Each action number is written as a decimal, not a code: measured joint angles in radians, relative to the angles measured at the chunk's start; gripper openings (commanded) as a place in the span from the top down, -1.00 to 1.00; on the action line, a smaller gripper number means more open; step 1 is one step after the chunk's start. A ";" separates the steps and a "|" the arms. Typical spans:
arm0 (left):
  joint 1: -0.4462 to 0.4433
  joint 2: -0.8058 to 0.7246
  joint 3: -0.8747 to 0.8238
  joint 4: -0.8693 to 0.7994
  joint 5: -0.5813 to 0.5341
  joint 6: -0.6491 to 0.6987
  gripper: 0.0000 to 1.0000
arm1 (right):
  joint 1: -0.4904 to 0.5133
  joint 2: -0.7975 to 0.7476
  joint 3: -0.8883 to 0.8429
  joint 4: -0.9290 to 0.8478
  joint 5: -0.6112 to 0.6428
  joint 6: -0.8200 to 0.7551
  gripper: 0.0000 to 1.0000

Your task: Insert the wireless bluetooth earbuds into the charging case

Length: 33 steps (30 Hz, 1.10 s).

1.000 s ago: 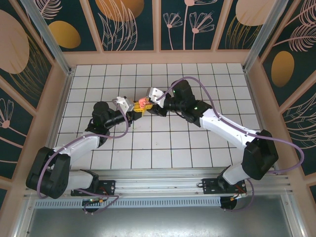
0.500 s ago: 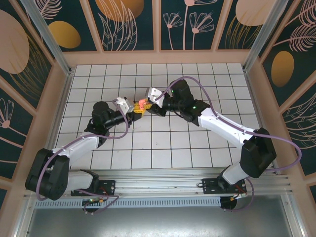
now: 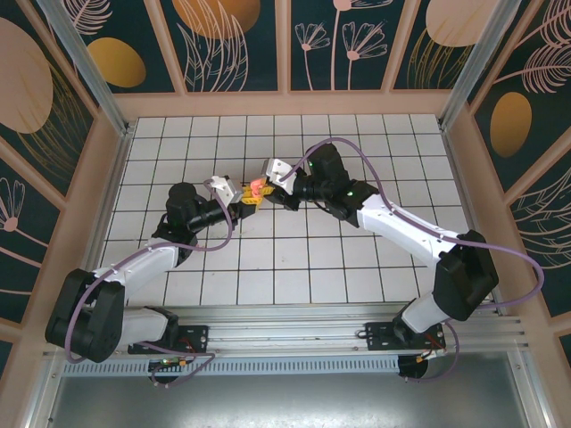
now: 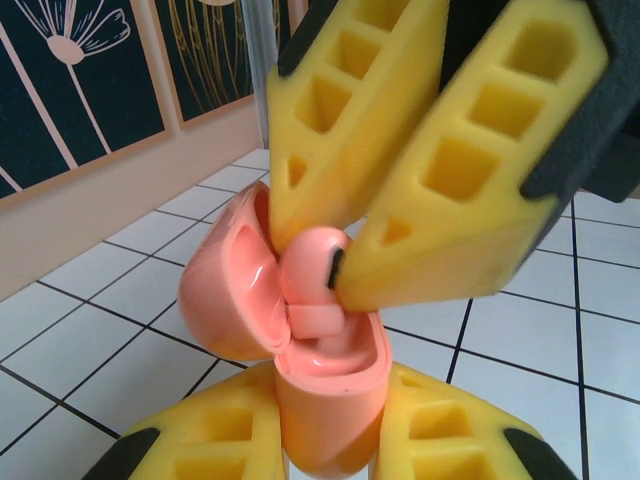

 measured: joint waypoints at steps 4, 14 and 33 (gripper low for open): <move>-0.002 0.000 0.000 0.005 0.012 -0.012 0.86 | -0.026 -0.045 -0.087 0.104 -0.029 0.063 0.70; -0.002 0.000 0.000 0.087 0.033 -0.069 0.86 | -0.077 -0.093 -0.192 0.270 -0.088 0.192 0.70; -0.002 0.000 0.000 0.146 0.052 -0.119 0.86 | -0.089 -0.118 -0.201 0.301 -0.129 0.225 0.41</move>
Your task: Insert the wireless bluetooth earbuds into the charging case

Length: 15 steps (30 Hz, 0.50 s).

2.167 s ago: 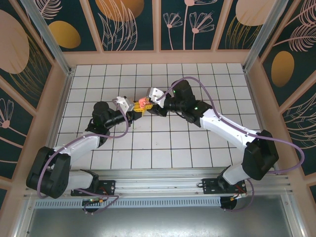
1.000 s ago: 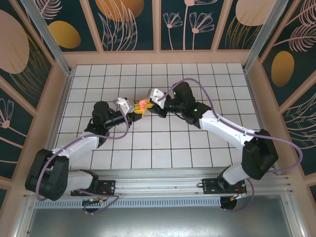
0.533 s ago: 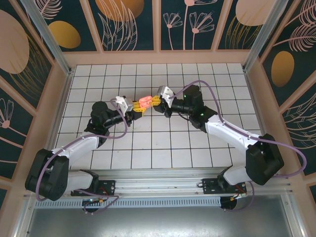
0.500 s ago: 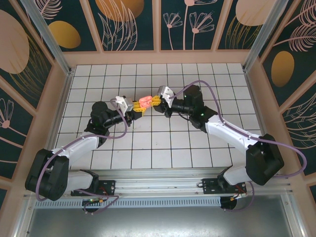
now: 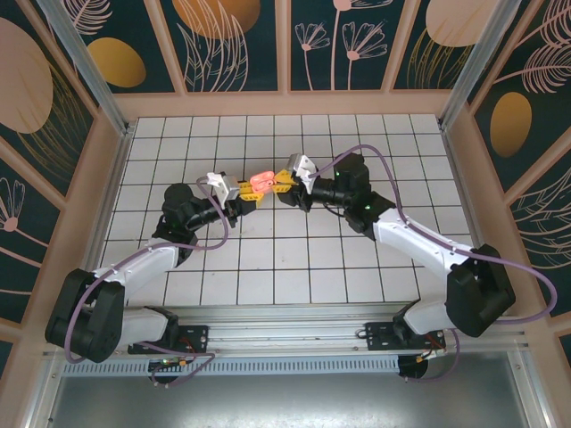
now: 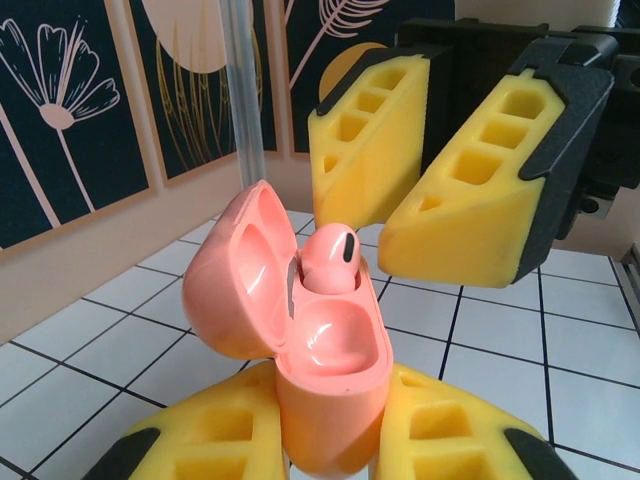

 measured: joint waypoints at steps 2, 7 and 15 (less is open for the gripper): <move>0.000 0.000 0.000 0.000 0.000 0.000 0.86 | -0.002 -0.004 0.000 0.000 -0.006 0.001 0.38; 0.000 0.000 0.000 -0.002 -0.002 0.004 0.86 | -0.003 -0.021 0.000 0.000 -0.018 0.011 0.37; 0.003 0.000 0.000 -0.008 -0.074 -0.009 0.86 | -0.003 -0.066 0.000 0.001 0.015 0.080 0.36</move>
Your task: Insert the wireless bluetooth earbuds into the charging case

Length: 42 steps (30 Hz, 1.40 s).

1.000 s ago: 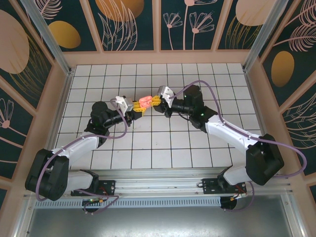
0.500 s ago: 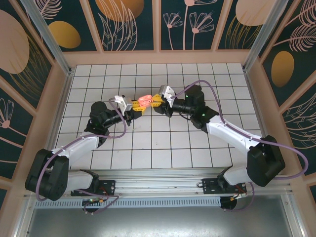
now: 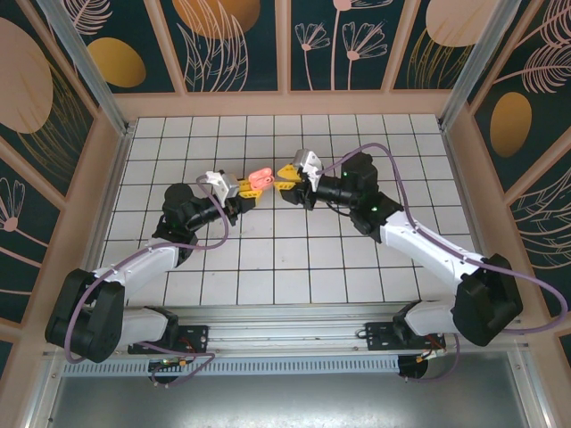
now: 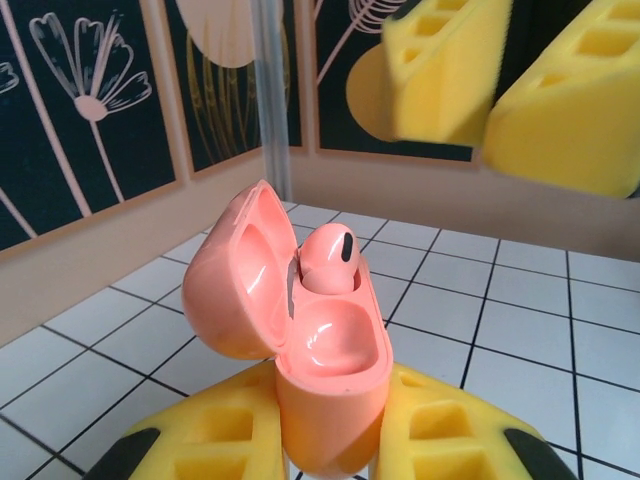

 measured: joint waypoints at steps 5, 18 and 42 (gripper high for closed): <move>0.071 0.002 0.000 -0.004 -0.025 -0.072 0.88 | 0.028 -0.003 0.007 -0.044 0.087 0.082 0.35; 0.377 0.010 0.000 -0.065 -0.090 -0.346 0.85 | 0.273 0.217 0.001 -0.058 0.192 0.039 0.25; 0.509 0.050 0.000 -0.116 -0.085 -0.515 0.84 | 0.401 0.949 0.596 -0.207 0.095 -0.378 0.03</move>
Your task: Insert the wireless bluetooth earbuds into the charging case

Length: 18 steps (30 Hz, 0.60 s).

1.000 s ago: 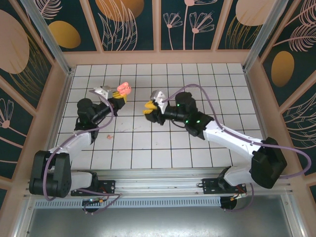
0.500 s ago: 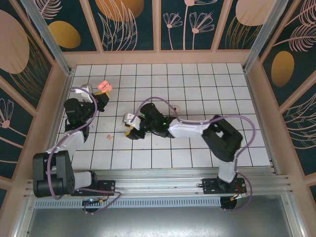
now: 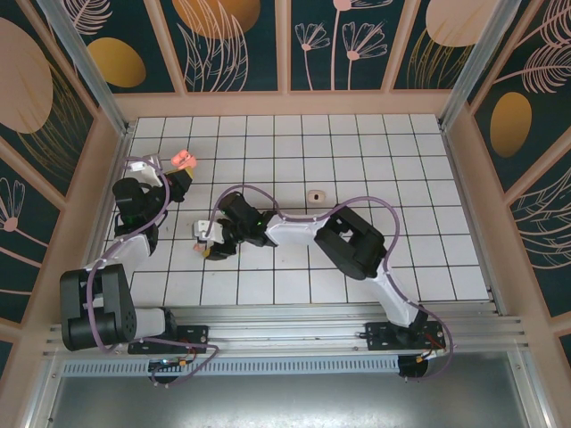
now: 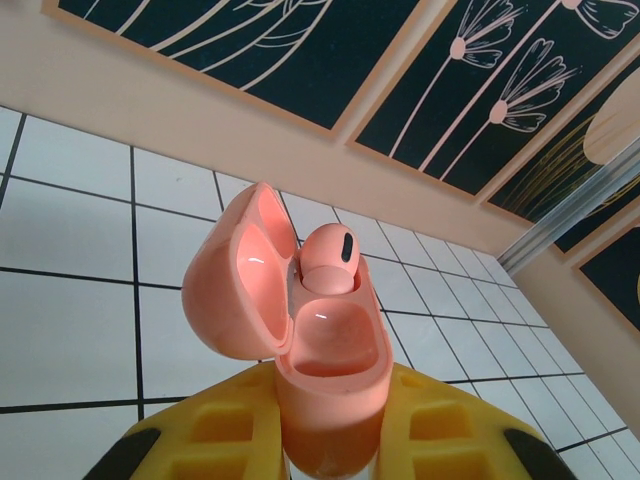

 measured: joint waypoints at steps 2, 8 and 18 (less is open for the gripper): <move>0.000 0.000 0.000 0.000 0.000 -0.001 0.84 | 0.000 0.027 0.023 -0.002 -0.004 0.000 0.03; 0.000 0.002 0.000 0.000 0.000 -0.001 0.84 | -0.003 0.103 0.095 -0.002 -0.025 0.001 0.02; 0.000 0.011 0.004 -0.019 -0.001 0.000 0.84 | -0.011 0.190 0.226 -0.032 -0.057 0.023 0.14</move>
